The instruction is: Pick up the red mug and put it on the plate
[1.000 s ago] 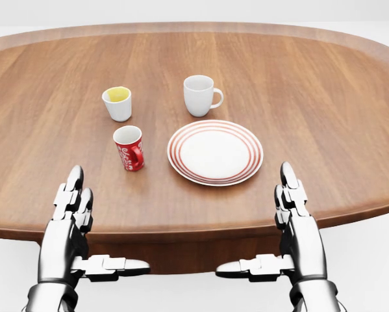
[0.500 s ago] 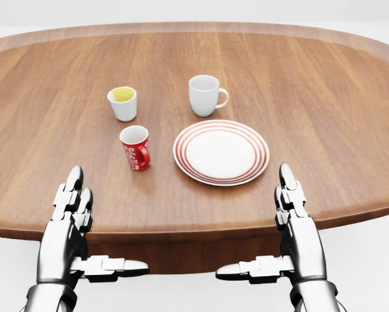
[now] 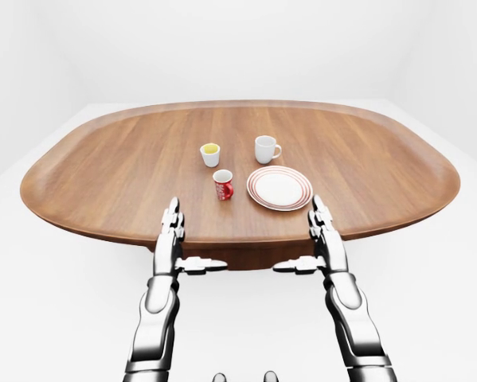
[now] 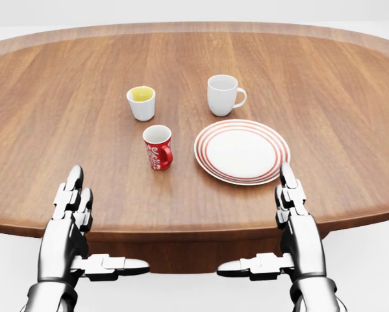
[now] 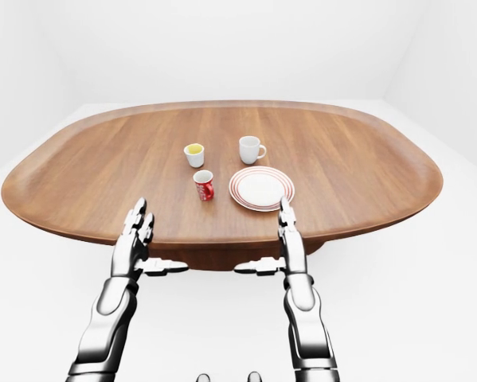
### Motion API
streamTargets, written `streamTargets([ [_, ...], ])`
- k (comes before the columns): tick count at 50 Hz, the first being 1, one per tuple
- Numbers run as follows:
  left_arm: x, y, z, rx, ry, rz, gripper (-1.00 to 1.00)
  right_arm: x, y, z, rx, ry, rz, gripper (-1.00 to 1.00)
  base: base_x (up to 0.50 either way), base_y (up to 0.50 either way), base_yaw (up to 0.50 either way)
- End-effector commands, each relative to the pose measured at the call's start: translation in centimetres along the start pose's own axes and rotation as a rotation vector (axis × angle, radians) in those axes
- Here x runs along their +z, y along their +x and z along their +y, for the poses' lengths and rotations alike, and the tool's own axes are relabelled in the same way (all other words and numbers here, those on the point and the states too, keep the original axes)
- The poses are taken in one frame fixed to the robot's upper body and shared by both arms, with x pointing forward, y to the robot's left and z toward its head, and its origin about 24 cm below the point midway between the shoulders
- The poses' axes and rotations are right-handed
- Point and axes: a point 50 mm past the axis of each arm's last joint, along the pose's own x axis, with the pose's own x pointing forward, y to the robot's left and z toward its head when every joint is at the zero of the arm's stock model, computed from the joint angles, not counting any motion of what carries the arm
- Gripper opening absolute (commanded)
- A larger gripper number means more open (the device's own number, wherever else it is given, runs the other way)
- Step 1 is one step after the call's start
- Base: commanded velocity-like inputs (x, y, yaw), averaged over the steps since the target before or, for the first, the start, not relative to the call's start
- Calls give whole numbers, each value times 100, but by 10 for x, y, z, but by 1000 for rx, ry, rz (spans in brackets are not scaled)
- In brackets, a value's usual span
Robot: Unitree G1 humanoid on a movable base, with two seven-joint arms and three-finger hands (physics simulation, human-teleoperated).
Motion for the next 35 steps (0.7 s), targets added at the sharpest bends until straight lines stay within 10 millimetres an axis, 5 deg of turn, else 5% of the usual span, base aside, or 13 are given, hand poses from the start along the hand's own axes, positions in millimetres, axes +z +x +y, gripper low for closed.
streamTargets([
  [1, 1, 9, -2, -10, -21, 7, 100, 0, 10, -6, -17, 18, 13, 100, 0, 0, 0],
  [6, -1, 29, -4, -18, -34, 44, 100, 23, 21, -9, -19, 28, -41, 100, 0, 0, 0],
  [12, 30, 52, 0, 21, 22, -30, 100, 56, 39, -18, 6, 83, -165, 100, 0, 0, 0],
  [21, 49, 86, 10, 61, 28, -40, 100, 101, 46, -21, 19, 15, -333, 100, 0, 0, 0],
  [30, 39, 109, 21, 102, 62, 73, 100, 119, 53, -30, 25, 24, -391, 100, 0, 0, 0],
  [35, 54, 106, 22, 109, 67, -1, 100, 131, 51, -26, 39, -7, -440, 100, 0, 0, 0],
])
